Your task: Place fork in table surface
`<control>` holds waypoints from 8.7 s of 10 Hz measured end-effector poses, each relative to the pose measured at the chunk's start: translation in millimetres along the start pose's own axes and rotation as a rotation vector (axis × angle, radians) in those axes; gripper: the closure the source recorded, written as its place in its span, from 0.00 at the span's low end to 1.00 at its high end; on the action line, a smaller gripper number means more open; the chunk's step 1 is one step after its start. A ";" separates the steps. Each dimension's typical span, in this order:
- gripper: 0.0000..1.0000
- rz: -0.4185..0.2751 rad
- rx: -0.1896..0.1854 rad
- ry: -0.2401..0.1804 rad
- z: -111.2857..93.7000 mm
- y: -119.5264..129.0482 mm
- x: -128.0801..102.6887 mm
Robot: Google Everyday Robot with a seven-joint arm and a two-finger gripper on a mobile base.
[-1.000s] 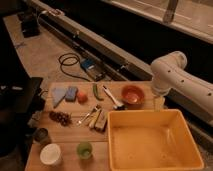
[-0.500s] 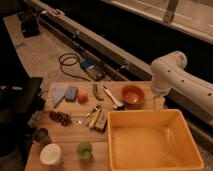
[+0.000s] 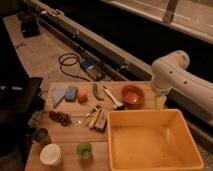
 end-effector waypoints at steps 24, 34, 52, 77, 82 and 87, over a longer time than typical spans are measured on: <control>0.20 -0.822 0.034 -0.197 28.0 -134.2 -309.3; 0.20 -0.764 0.007 -0.236 67.7 -132.7 -303.5; 0.20 -0.823 0.034 -0.164 124.1 -119.2 -285.2; 0.24 -0.915 -0.082 -0.269 192.2 -105.7 -298.2; 0.73 -0.941 -0.068 -0.277 192.3 -108.6 -302.5; 1.00 -0.947 -0.066 -0.279 188.8 -108.6 -304.5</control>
